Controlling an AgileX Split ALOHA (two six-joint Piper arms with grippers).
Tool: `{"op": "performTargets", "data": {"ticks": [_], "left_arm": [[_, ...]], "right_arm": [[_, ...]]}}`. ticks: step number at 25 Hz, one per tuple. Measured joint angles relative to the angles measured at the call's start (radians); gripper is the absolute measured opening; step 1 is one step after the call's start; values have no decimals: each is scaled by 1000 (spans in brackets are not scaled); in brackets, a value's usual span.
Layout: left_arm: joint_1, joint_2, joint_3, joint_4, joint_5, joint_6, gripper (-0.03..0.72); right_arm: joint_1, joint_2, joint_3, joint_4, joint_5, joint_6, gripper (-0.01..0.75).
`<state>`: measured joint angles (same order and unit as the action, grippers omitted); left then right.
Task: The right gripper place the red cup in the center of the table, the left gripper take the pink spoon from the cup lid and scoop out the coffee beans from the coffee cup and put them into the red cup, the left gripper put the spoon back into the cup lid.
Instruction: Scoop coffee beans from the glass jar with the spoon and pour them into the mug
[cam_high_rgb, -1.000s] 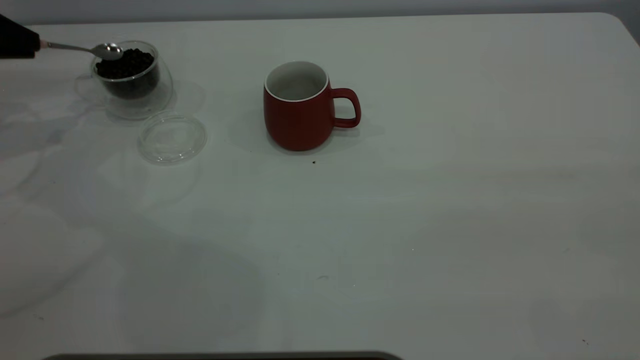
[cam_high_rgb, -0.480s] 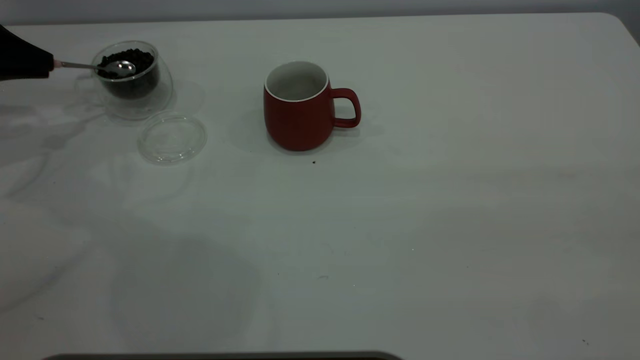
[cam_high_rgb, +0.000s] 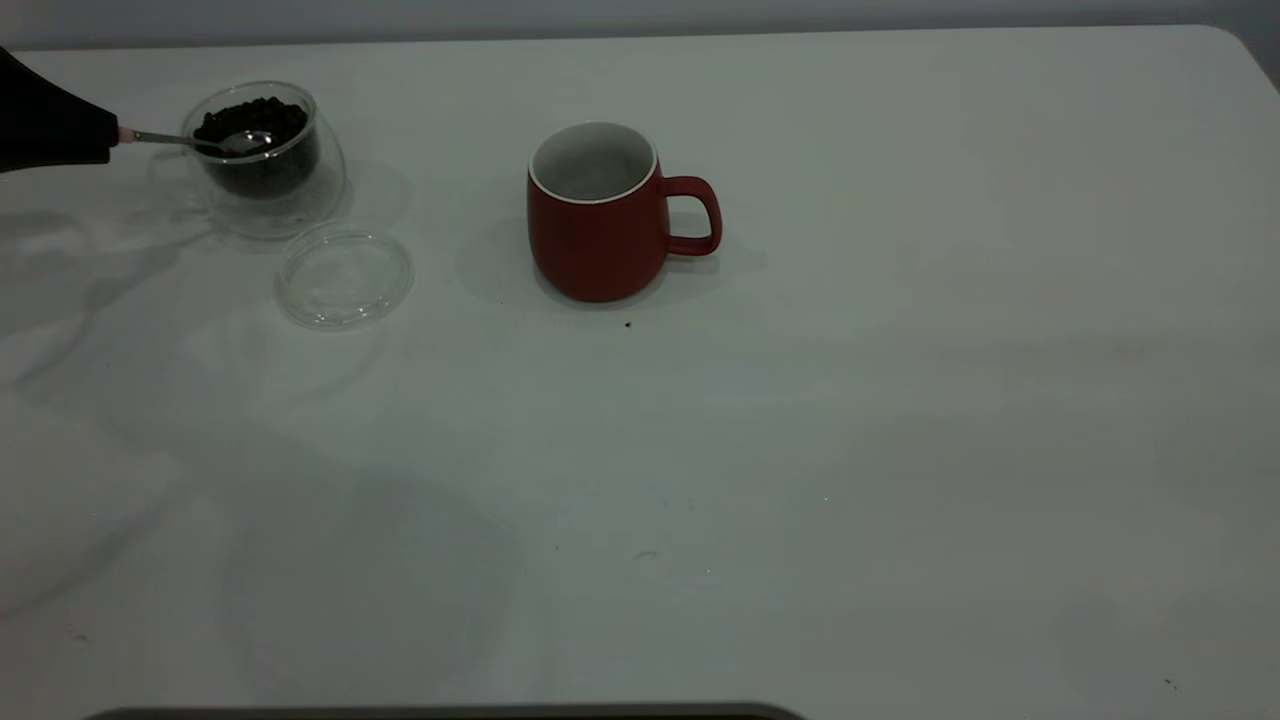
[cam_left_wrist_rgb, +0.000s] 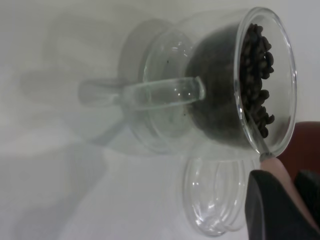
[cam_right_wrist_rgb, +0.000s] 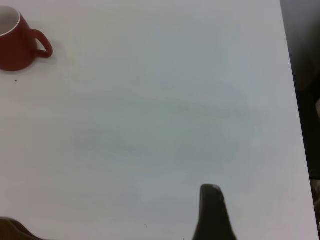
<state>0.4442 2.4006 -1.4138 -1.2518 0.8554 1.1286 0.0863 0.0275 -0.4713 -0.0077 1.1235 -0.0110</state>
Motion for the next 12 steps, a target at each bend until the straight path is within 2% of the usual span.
{"op": "performTargets", "data": {"ticks": [12], "left_arm": [[0, 0, 0, 0, 33, -102, 114]], "right_arm": [[0, 0, 0, 0, 0, 0, 558]]}}
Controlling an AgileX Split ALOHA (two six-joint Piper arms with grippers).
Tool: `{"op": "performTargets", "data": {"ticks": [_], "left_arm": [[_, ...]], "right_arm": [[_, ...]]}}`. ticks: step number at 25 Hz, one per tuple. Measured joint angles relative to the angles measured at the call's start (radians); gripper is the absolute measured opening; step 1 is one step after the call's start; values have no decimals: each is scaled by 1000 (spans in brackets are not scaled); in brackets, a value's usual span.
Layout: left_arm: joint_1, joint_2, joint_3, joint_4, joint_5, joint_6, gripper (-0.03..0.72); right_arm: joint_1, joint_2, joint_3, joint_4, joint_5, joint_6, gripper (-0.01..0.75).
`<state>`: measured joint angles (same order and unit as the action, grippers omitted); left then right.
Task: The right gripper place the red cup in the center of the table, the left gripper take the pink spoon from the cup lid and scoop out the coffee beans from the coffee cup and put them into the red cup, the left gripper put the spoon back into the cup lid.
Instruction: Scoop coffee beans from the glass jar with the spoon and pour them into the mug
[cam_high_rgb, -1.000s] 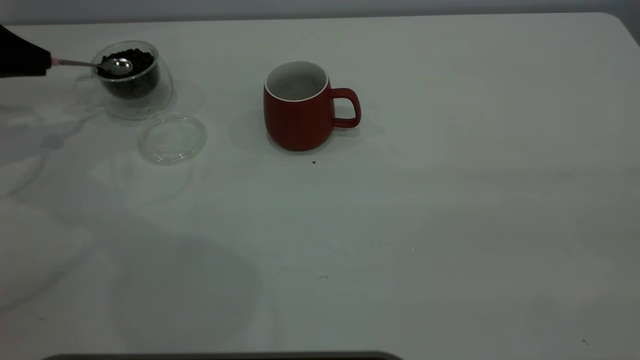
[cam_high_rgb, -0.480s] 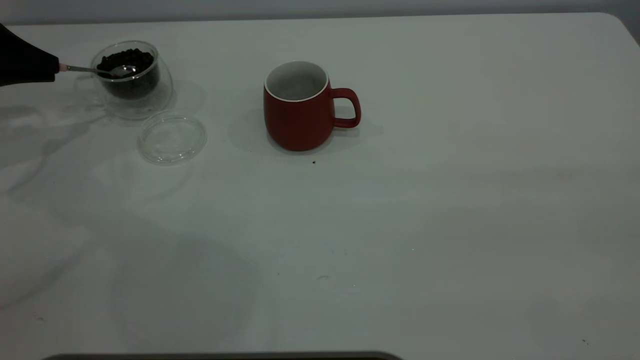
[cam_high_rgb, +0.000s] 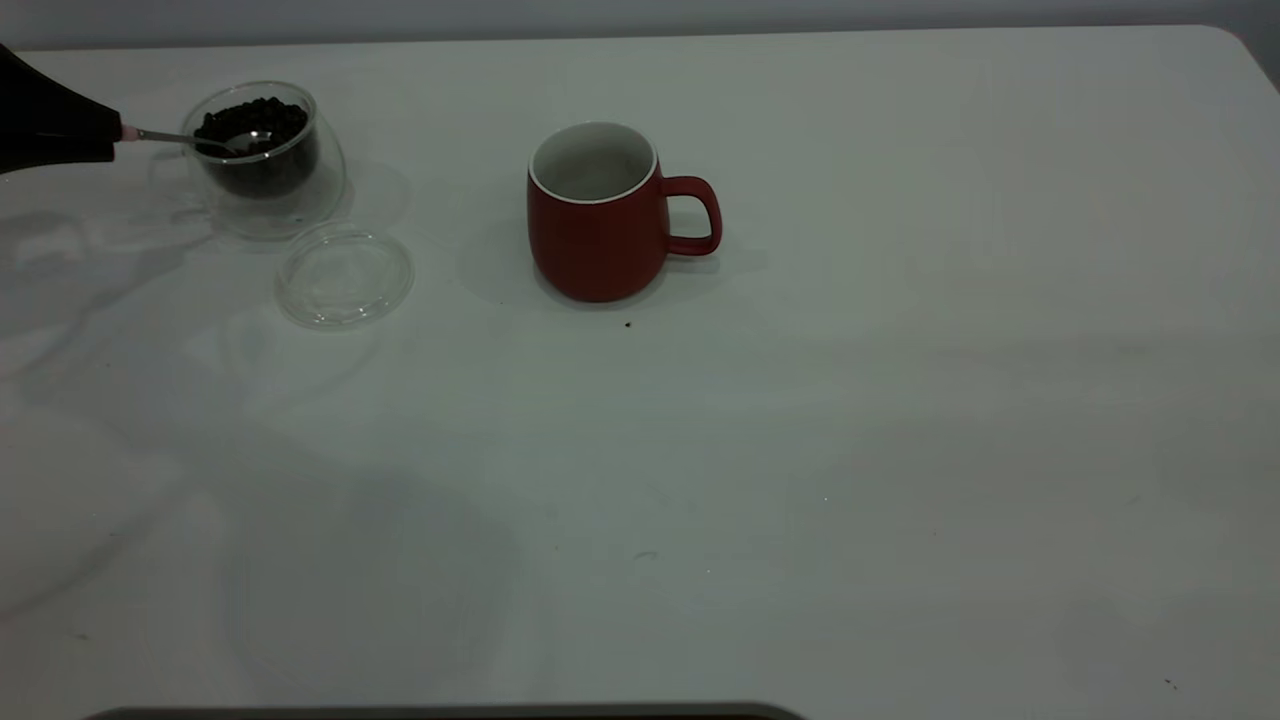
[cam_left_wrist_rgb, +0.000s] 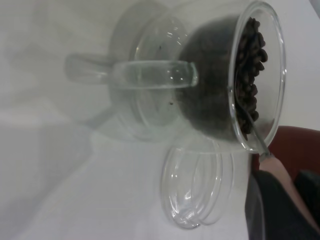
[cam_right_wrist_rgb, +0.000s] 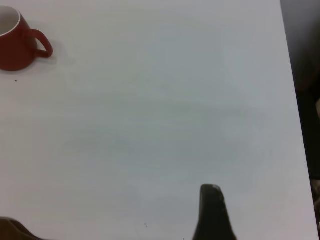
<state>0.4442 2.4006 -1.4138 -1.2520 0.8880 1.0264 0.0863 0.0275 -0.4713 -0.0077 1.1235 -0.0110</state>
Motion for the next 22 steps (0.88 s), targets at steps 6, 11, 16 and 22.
{"op": "performTargets", "data": {"ticks": [6, 11, 16, 22], "left_arm": [[12, 0, 0, 0, 9, 2, 114], [32, 0, 0, -13, 41, 24, 114], [56, 0, 0, -45, 84, 41, 114], [58, 0, 0, -47, 132, 41, 114]], "right_arm": [[0, 0, 0, 0, 0, 0, 558], [0, 0, 0, 0, 0, 0, 558], [0, 0, 0, 0, 1, 0, 558], [0, 0, 0, 0, 1, 0, 558]]}}
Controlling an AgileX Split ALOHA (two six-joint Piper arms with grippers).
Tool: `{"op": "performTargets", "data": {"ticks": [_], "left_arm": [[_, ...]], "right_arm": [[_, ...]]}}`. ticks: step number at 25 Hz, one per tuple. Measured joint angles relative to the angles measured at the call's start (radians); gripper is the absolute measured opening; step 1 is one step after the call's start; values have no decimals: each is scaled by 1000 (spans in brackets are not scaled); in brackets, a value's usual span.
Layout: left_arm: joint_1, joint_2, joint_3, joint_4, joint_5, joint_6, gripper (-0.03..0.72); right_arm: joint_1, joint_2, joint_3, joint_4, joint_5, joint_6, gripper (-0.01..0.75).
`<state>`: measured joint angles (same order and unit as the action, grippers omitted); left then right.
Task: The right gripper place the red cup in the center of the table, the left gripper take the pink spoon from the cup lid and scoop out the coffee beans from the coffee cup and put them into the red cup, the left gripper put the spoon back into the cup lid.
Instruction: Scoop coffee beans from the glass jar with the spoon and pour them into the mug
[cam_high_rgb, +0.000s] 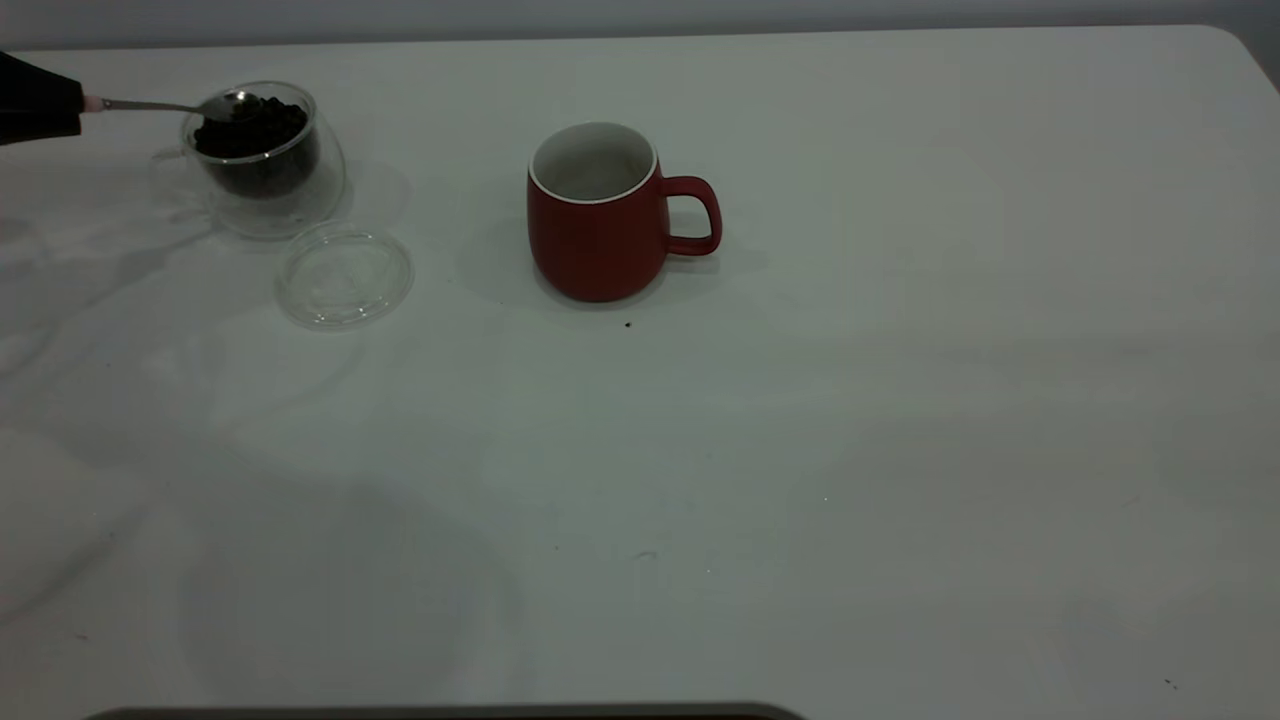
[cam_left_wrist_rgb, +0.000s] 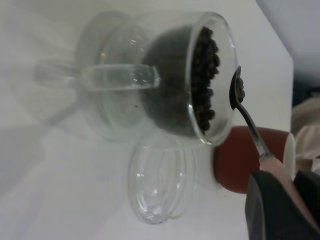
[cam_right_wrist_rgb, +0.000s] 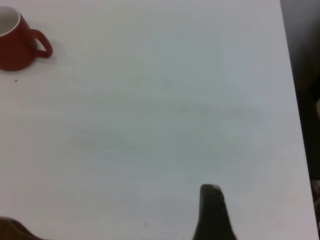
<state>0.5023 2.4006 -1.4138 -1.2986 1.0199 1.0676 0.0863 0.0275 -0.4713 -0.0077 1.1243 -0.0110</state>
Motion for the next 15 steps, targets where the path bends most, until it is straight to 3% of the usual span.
{"op": "performTargets", "data": {"ticks": [7, 15], "left_arm": [[0, 0, -1, 0, 101, 0, 114], [-51, 0, -2, -24, 121, 0, 114]], "right_arm": [[0, 0, 0, 0, 0, 0, 558], [0, 0, 0, 0, 0, 0, 558]]}}
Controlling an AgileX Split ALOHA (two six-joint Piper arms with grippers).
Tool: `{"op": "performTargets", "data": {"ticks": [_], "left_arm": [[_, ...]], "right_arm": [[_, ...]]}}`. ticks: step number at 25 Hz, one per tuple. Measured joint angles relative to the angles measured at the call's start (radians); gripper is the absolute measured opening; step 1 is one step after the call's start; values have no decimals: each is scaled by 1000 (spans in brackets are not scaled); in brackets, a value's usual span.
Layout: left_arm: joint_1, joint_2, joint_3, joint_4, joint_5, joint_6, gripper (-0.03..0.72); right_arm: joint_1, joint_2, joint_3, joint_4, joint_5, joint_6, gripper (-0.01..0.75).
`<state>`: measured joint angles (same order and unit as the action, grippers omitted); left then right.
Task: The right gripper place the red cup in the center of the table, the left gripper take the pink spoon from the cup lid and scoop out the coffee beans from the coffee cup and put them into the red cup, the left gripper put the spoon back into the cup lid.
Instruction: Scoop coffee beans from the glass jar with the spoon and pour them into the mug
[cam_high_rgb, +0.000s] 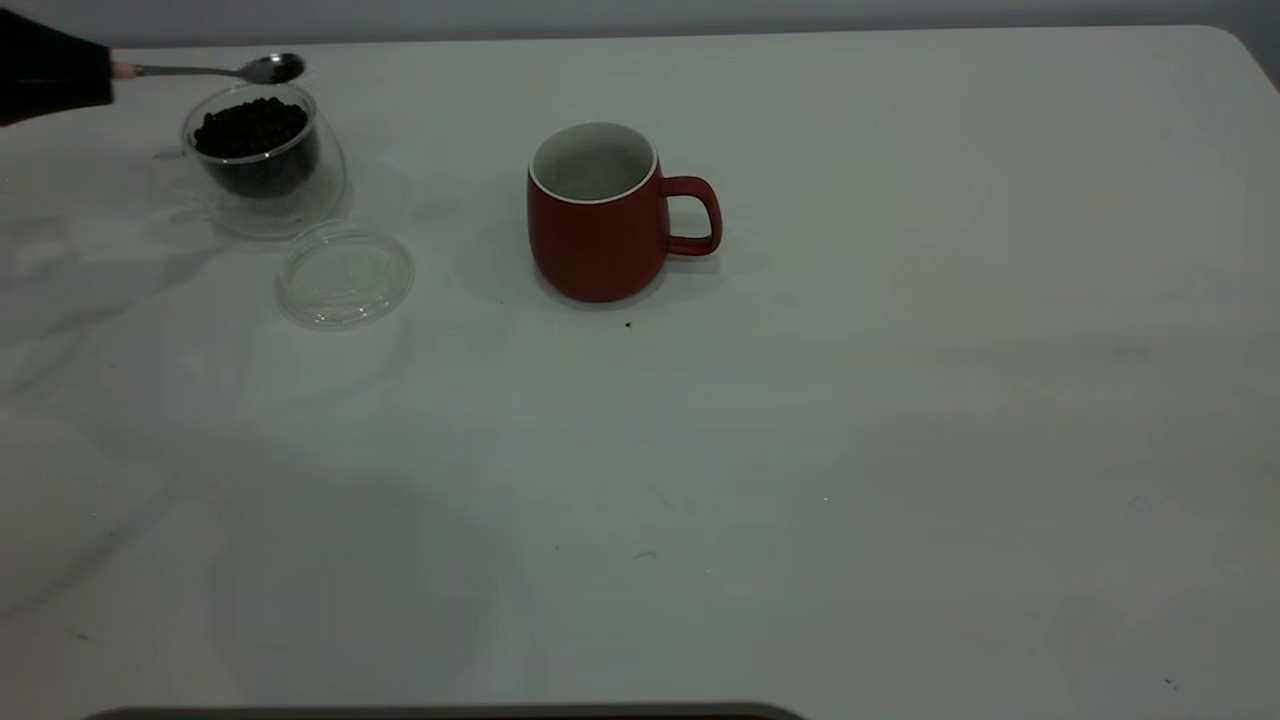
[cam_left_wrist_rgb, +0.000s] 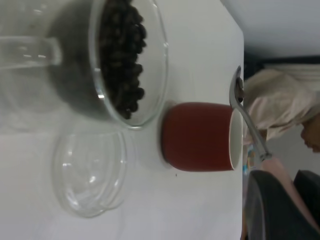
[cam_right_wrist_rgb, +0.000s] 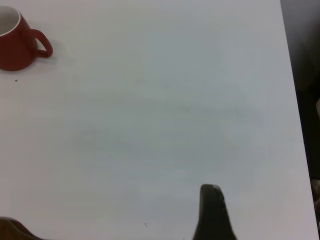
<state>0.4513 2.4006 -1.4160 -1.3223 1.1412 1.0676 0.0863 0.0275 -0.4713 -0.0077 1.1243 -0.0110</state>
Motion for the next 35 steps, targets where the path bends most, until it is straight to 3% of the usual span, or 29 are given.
{"op": "performTargets", "data": {"ticks": [13, 19, 29, 35], "left_arm": [[-227, 0, -2, -49, 1, 4, 114], [-316, 1, -2, -49, -85, 22, 114], [-374, 10, -2, -52, -162, 85, 114], [-403, 20, -2, -57, -186, 301, 114]], "right_arm": [[0, 0, 0, 0, 0, 0, 558], [0, 0, 0, 0, 0, 0, 558], [0, 0, 0, 0, 0, 0, 558], [0, 0, 0, 0, 0, 0, 558]]}}
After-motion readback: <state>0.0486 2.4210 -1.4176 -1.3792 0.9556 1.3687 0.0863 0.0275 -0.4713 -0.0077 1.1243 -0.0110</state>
